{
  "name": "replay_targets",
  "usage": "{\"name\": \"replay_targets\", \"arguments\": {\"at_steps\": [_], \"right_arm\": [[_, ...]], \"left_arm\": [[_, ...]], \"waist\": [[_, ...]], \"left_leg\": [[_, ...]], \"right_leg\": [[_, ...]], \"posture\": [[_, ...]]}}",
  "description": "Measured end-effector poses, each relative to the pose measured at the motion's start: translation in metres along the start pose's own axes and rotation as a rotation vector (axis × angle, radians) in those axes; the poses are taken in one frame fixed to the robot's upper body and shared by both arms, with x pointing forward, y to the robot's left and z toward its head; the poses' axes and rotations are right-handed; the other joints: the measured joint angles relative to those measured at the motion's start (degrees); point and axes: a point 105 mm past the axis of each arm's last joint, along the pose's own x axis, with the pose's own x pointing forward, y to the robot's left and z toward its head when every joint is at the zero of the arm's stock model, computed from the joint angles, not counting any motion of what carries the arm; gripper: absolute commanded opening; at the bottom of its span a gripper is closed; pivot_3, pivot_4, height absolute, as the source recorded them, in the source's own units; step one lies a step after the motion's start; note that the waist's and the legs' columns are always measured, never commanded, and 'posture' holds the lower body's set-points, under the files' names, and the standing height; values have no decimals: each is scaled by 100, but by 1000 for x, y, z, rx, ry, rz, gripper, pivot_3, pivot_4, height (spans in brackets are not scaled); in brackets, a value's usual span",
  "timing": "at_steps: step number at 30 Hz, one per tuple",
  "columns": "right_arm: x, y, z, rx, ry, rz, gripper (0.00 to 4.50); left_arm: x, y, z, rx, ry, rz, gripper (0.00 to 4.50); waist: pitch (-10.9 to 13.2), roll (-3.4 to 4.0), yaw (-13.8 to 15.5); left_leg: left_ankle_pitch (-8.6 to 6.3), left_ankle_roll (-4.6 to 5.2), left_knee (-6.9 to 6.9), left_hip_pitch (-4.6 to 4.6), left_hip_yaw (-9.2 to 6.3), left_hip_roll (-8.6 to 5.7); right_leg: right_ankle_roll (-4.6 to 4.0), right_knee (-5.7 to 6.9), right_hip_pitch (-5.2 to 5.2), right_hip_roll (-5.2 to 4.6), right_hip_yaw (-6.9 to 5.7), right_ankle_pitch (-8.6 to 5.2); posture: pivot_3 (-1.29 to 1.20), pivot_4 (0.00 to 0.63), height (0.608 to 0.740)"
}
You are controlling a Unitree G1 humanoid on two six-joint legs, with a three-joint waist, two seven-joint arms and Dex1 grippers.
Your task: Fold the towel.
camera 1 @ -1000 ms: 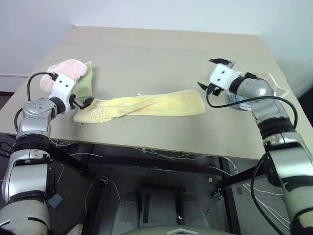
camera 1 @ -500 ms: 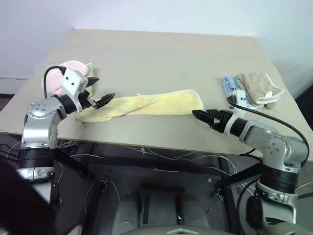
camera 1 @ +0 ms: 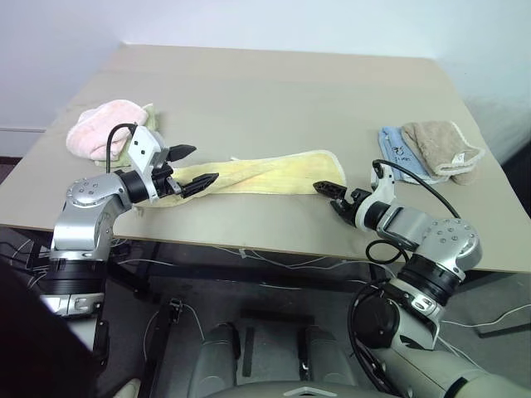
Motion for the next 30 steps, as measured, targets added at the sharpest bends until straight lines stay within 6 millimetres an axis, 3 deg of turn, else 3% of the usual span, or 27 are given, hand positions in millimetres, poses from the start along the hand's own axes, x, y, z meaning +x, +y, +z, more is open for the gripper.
{"name": "replay_targets", "arguments": {"at_steps": [9,12,16,20,23,26,30], "right_arm": [[38,1,17,121,-80,0,4483],[47,1,23,144,-114,-8,4483],[52,-1,29,168,-163,-29,3577],[48,-10,38,182,-220,-63,2176],[40,-19,44,193,-258,-82,1168],[35,-15,50,193,-284,-64,194],[19,-24,68,175,-348,-90,59]], "left_arm": [[-5,-16,-6,-29,29,-64,4500],[-5,-18,-6,-33,29,-72,4500],[-4,-22,-5,-39,23,-83,4500],[-6,-25,-8,-54,29,-88,4500],[-6,-26,-12,-68,40,-89,4500],[-4,-28,-12,-72,35,-90,4500],[-3,-28,-12,-70,33,-87,4500]], "waist": [[0,-1,-139],[-1,1,-161],[0,1,-152],[2,6,-143],[3,7,-147],[3,7,-144],[10,14,-81]], "left_leg": [[-6,-10,-3,35,-5,0],[-8,-11,-42,36,-11,1],[-2,-2,-70,22,-5,0],[24,33,-86,-22,-7,-1],[73,44,-84,-50,-6,-4],[73,44,-94,-51,-3,-7],[73,44,-94,-52,-3,-8]], "right_leg": [[-20,-17,26,0,-1,17],[-32,-103,21,0,-16,84],[-39,-137,2,-2,-18,121],[-53,-134,-24,3,-20,130],[-10,-104,-57,6,-8,103],[12,-105,-57,4,-6,100],[1,-106,-58,2,-7,90]], "posture": [[0,150,728],[0,150,728],[0,150,728],[0,150,728],[0,150,728],[0,150,728],[0,150,728]]}}
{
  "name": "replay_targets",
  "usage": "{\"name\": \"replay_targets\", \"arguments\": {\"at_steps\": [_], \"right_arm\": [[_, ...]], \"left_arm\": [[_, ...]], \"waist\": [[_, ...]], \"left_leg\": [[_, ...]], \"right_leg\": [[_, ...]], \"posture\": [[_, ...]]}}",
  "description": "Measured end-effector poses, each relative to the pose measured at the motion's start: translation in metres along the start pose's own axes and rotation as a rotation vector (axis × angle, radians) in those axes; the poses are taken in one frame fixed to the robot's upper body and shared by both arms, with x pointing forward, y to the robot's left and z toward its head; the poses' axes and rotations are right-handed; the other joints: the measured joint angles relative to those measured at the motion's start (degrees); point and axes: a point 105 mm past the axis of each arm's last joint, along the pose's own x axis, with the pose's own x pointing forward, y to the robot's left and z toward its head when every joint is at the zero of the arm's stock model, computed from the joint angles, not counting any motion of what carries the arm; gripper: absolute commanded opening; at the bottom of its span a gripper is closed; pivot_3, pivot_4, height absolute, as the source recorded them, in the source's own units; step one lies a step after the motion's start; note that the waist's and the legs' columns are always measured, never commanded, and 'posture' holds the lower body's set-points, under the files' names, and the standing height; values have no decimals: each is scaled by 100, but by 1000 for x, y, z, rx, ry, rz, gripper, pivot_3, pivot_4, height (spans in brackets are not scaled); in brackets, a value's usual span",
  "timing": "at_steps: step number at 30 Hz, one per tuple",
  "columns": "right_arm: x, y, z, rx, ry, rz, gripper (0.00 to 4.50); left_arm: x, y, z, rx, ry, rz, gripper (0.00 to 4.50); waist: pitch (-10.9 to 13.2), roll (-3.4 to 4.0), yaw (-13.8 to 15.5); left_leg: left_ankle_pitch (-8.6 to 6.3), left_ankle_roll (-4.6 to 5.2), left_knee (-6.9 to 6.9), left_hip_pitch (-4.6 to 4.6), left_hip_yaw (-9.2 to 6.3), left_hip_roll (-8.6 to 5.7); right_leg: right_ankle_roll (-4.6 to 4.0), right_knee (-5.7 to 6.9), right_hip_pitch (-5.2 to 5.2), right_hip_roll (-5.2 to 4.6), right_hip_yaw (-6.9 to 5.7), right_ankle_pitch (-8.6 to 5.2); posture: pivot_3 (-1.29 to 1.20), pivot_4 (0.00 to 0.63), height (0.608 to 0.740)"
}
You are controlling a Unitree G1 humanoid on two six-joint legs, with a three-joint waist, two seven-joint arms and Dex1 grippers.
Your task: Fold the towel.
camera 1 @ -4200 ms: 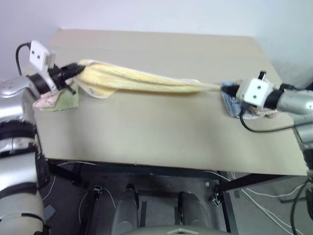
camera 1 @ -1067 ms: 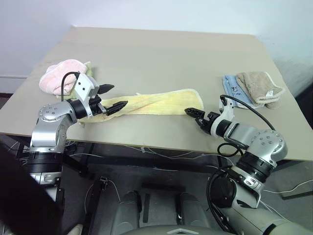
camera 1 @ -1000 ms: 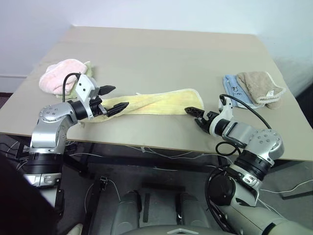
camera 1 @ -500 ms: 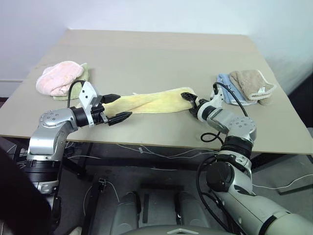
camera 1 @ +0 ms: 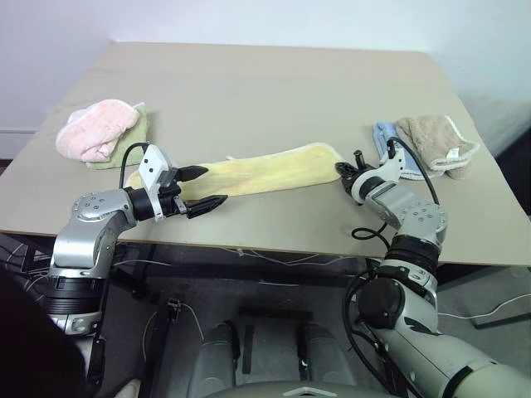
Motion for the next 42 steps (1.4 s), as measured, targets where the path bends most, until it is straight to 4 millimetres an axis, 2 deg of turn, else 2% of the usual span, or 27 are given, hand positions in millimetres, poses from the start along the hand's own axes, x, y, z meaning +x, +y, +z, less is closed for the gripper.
{"name": "replay_targets", "arguments": {"at_steps": [3,6,9,12,15,17,19,22,25,29,34,35,39,42], "right_arm": [[-12,-6,34,-28,-86,-18,59],[-22,-1,64,-61,-167,-17,59],[-25,13,80,-161,-185,11,59],[-25,33,81,-318,-170,54,59],[-22,70,54,-634,-95,152,59],[-24,96,18,-864,-14,265,59],[-26,112,-24,-1047,90,381,59],[-27,115,-75,-1263,222,488,59],[-26,110,-104,-1401,295,541,59],[-19,104,-119,-1499,302,547,59],[-8,91,-119,-1517,280,492,59],[-6,90,-116,-1506,263,483,522],[0,87,-103,-1480,216,443,1682],[-1,90,-103,-1457,202,465,2612]], "left_arm": [[0,0,-1,-2,2,2,4500],[-1,0,-1,-2,4,3,4500],[0,0,-2,-3,4,1,4500],[1,-1,-2,-4,7,-3,4500],[2,-2,-3,-5,10,-9,4500],[3,-4,-4,-6,13,-14,4500],[4,-4,-5,-7,14,-17,4500],[5,-5,-5,-9,14,-17,4500],[5,-5,-6,-13,12,-14,4500],[6,-9,-9,-20,9,-10,4500],[5,-14,-12,-32,9,-2,4500],[5,-17,-13,-37,6,-6,4500],[6,-21,-15,-54,3,-4,4500],[7,-21,-13,-50,-1,-2,4500]], "waist": [[3,4,45],[3,4,66],[6,8,59],[5,8,55],[6,9,46],[6,9,48],[6,9,65],[7,7,112],[7,2,120],[7,1,103],[7,1,105],[7,1,103],[7,1,107],[7,1,102]], "left_leg": [[0,0,8,0,4,-1],[0,-1,8,2,3,-1],[0,0,6,1,3,-1],[0,0,3,0,6,-1],[0,1,-1,-6,11,-1],[0,1,-3,-6,11,0],[0,1,-2,-6,11,0],[0,-1,10,-13,12,-1],[-1,-2,19,-16,16,-5],[0,-2,16,-15,18,-6],[2,-4,12,-14,18,-5],[2,-4,12,-14,19,-6],[2,-5,14,-10,18,-5],[2,-5,14,-9,18,-5]], "right_leg": [[-6,-5,0,-4,3,-2],[-8,-5,-2,-4,3,-1],[-9,-4,-7,-4,5,0],[-11,-4,-9,-3,8,-3],[-9,2,-23,-2,16,-4],[-5,5,-26,-1,16,-6],[-5,6,-25,0,16,-7],[-8,3,-24,-3,15,-6],[-11,0,-21,-11,15,-4],[-11,2,-23,-12,15,-3],[-9,6,-26,-8,14,-3],[-9,5,-24,-8,15,-2],[-9,10,-22,-8,15,-2],[-9,10,-21,-8,15,-2]], "posture": [[0,150,728],[0,150,728],[0,150,728],[0,150,728],[0,150,728],[0,150,728],[0,150,728],[0,150,728],[0,150,728],[0,150,728],[0,150,728],[0,150,728],[0,150,728],[0,150,728]]}}
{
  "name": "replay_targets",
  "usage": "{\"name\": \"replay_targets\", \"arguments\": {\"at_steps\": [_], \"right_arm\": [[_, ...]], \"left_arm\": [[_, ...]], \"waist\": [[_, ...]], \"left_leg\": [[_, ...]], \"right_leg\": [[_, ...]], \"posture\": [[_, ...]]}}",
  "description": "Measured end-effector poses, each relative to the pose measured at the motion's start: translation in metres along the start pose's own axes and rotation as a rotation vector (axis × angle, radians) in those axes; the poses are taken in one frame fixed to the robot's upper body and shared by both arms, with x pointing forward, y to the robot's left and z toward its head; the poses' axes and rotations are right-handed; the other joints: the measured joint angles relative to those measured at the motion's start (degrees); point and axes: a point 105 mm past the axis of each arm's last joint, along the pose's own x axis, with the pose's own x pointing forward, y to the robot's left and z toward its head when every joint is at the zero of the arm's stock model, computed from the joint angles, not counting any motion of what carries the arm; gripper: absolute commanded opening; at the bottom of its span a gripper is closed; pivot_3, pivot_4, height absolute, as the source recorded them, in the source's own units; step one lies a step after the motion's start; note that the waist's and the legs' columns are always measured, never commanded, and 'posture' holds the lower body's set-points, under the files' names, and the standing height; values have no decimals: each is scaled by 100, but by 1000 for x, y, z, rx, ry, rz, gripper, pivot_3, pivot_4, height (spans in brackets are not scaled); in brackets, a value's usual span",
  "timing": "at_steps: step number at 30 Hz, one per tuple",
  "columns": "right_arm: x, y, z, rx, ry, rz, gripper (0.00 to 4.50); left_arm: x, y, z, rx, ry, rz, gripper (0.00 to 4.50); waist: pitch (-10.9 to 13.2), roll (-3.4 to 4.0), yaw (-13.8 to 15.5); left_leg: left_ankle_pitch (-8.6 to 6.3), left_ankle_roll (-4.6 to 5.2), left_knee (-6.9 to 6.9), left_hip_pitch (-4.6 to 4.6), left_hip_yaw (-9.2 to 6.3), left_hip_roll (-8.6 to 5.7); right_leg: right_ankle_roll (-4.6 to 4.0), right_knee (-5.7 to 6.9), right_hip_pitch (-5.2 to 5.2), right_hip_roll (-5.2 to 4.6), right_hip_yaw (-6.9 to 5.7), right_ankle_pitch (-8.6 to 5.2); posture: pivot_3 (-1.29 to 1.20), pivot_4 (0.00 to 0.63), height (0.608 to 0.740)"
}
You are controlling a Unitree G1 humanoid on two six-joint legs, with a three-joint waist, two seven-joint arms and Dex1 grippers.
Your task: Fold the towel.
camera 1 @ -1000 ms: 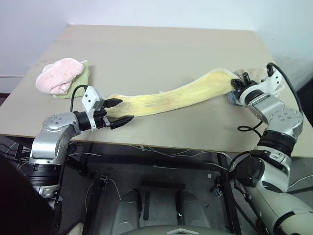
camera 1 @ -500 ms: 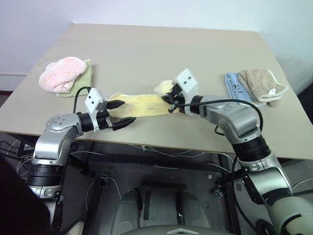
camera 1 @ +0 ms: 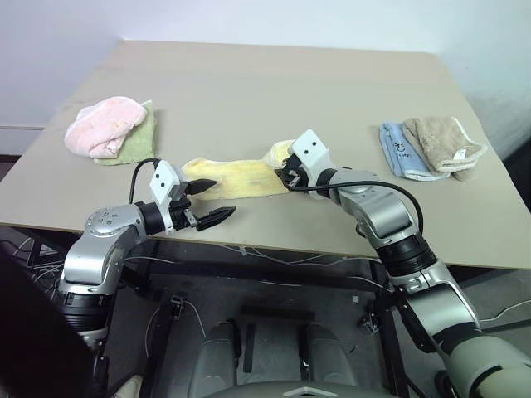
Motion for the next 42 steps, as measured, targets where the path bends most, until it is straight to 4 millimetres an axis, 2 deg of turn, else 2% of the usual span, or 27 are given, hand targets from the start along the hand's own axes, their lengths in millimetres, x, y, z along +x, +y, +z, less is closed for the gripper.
{"name": "replay_targets", "arguments": {"at_steps": [4,7,11,14,18,24,28,30,34,37,39,42], "right_arm": [[-7,10,15,28,-84,67,3870],[-17,18,24,72,-142,129,3870],[-26,15,30,145,-178,140,3870],[-24,-1,27,211,-179,70,3320],[-7,-36,5,274,-119,-77,1977],[13,-36,-23,283,-53,-92,41],[21,-32,-39,269,4,-83,41],[25,-26,-54,258,42,-73,41],[26,-27,-52,254,17,-76,41],[22,-31,-36,246,-48,-68,41],[18,-32,-15,215,-119,-55,41],[2,-35,20,146,-236,-30,41]], "left_arm": [[0,-1,-1,-10,6,2,4500],[-1,-4,-3,-25,1,-2,4500],[-1,-7,-6,-69,-4,4,4500],[1,-11,-6,-132,-40,16,4500],[2,-17,-1,-287,-138,71,4500],[-12,-5,-1,-457,-213,224,4500],[-21,-5,-8,-552,-236,292,4500],[-25,-9,-18,-626,-237,346,4500],[-24,-12,-38,-735,-198,439,4500],[-22,-12,-44,-787,-184,487,4500],[-19,-12,-44,-838,-200,500,4500],[-14,0,-39,-942,-270,535,4500]], "waist": [[0,0,2],[0,0,3],[0,0,7],[-1,-1,2],[-1,-2,-22],[-1,-2,-24],[-2,-4,-21],[-2,-4,-21],[-3,-6,-23],[-3,-5,-19],[-3,-5,-19],[-3,-6,21]], "left_leg": [[0,0,-2,0,0,0],[0,0,-2,1,0,0],[0,-1,5,7,-1,0],[0,-2,8,12,-1,1],[1,0,6,14,-2,1],[2,1,4,12,-5,1],[2,1,11,18,-7,1],[1,1,14,22,-8,1],[1,0,23,32,-15,1],[1,-1,31,29,-17,1],[0,-1,36,26,-18,1],[0,-1,43,18,-26,1]], "right_leg": [[1,-1,0,0,0,0],[1,-1,3,0,0,-1],[-1,1,9,0,0,1],[-4,1,16,0,0,3],[-6,0,17,1,0,6],[17,1,18,7,0,10],[4,0,29,6,0,4],[1,1,34,6,0,3],[-2,3,46,6,-4,7],[-4,3,46,6,-5,10],[-4,3,47,6,-5,10],[-4,1,47,6,-12,10]], "posture": [[0,150,728],[0,150,728],[0,150,728],[0,150,728],[0,150,728],[0,150,728],[0,150,728],[0,150,728],[0,150,728],[0,150,728],[0,150,728],[0,150,728]]}}
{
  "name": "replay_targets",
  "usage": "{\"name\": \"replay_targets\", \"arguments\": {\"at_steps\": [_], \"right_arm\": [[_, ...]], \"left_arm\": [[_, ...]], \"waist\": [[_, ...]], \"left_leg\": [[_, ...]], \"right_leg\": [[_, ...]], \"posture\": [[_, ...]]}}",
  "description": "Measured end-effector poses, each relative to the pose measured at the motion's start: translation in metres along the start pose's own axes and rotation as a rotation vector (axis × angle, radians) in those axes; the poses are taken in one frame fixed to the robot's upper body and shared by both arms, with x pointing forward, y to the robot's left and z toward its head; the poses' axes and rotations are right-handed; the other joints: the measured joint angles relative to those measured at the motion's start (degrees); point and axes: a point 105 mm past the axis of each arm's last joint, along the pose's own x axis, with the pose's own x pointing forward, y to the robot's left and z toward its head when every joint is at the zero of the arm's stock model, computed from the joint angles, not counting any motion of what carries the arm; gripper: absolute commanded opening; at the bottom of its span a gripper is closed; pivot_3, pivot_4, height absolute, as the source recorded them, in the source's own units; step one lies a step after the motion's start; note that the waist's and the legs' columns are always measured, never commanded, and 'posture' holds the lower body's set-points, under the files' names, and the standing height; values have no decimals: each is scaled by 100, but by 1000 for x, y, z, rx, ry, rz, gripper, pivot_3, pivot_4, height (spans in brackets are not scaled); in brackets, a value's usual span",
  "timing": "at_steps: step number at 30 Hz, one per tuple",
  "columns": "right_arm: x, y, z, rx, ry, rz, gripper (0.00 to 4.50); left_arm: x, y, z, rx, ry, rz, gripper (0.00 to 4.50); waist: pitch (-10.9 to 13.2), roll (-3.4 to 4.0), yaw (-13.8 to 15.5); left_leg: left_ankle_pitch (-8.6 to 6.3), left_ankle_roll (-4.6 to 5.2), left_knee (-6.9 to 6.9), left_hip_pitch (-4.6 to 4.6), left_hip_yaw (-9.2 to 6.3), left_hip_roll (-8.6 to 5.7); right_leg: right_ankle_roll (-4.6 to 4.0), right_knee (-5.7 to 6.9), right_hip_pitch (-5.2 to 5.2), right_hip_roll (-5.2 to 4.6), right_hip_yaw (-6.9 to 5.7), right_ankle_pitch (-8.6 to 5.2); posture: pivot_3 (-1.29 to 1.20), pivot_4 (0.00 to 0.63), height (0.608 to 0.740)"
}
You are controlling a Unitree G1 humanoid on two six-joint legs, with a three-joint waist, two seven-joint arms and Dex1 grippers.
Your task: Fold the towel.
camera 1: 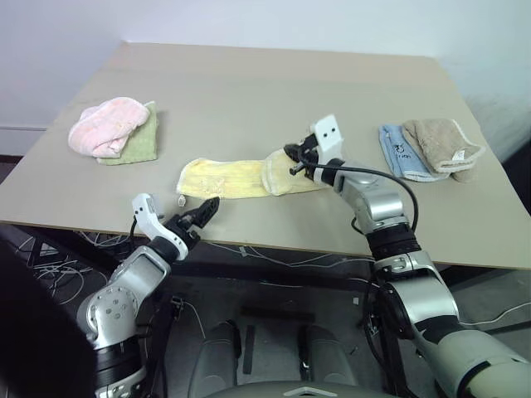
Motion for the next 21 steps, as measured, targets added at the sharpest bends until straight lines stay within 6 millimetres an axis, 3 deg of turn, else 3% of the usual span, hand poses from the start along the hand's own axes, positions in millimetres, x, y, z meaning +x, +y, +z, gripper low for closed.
{"name": "replay_targets", "arguments": {"at_steps": [2,4,10,19,21], "right_arm": [[-8,1,17,-28,-47,14,41],[-17,1,21,-46,-55,19,41],[-32,8,16,-48,-27,35,41],[-43,18,15,-33,-24,38,41],[-45,18,15,-31,-20,33,0]], "left_arm": [[5,2,6,-55,-24,15,4500],[10,4,11,-113,-49,26,4500],[25,21,27,-240,-106,93,4500],[41,26,35,-292,-104,112,4500],[41,28,35,-293,-105,124,3912]], "waist": [[-1,-2,-5],[-1,-2,0],[-1,-2,-18],[-2,-3,3],[-2,-3,-6]], "left_leg": [[0,0,1,0,0,0],[0,0,2,0,0,-1],[-1,-1,3,1,-1,-1],[-9,-15,16,3,-4,-1],[-11,-17,19,3,-5,-1]], "right_leg": [[0,-3,3,0,0,0],[0,-6,5,0,0,0],[0,-3,3,0,-3,0],[-8,-5,14,-1,-7,6],[-10,-5,13,-1,-7,9]], "posture": [[0,150,728],[0,150,728],[0,150,728],[0,150,728],[0,150,728]]}}
